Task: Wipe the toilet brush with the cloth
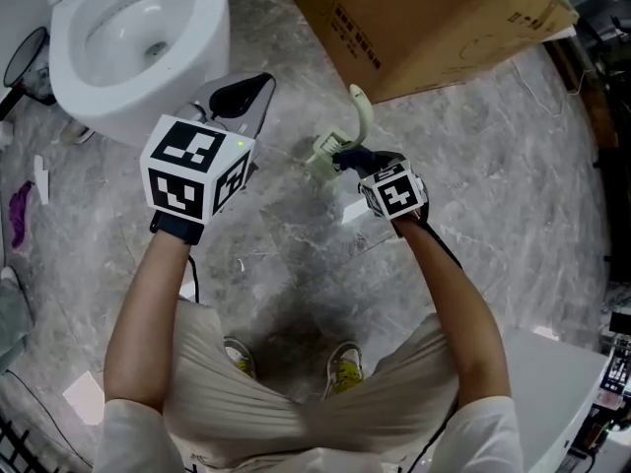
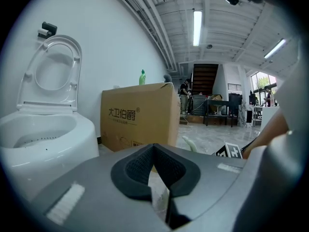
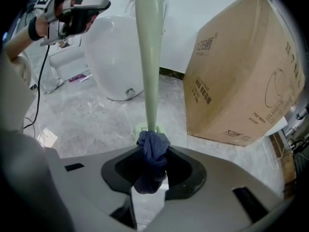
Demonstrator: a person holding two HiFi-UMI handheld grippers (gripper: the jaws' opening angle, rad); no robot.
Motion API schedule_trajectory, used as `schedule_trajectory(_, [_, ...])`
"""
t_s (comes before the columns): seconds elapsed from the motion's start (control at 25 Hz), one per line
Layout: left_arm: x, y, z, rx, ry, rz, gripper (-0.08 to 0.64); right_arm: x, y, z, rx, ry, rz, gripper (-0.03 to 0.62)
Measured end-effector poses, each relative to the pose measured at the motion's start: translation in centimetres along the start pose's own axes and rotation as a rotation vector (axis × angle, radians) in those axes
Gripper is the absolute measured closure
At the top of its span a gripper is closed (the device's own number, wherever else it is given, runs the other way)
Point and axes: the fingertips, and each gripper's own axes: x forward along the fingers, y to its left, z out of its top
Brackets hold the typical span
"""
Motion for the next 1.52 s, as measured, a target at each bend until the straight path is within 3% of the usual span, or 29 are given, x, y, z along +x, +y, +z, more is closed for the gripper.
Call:
schedule_trajectory(0.32, [1.3, -0.3, -0.8, -0.019, 0.017, -0.017, 0.563, -2.9, 1.0, 0.0, -0.036, 0.019, 0.047, 0.472])
schedule_trajectory(0.8, [1.1, -0.5, -0.9, -0.010, 0.018, -0.030, 0.563, -1.5, 1.6, -4.8, -0.039, 0.140, 0.092, 0.479])
schedule_trajectory(1.12, [1.6, -0.9, -0.9, -0.014, 0.020, -0.034, 0.563, -4.7, 2.0, -3.5, -0.055, 0.080, 0.101, 0.479])
schedule_trajectory(1.28, [1.9, -1.6, -1.1, 0.001, 0.029, -0.049, 0.563, -5.8, 0.6, -1.6, -0.010, 0.018, 0.078, 0.480])
schedule_trajectory(1.52, [2.0, -2.2, -1.0, 0.017, 0.036, -0.053, 0.563, -7.7, 0.9, 1.1, 0.076, -0.084, 0.120, 0.480])
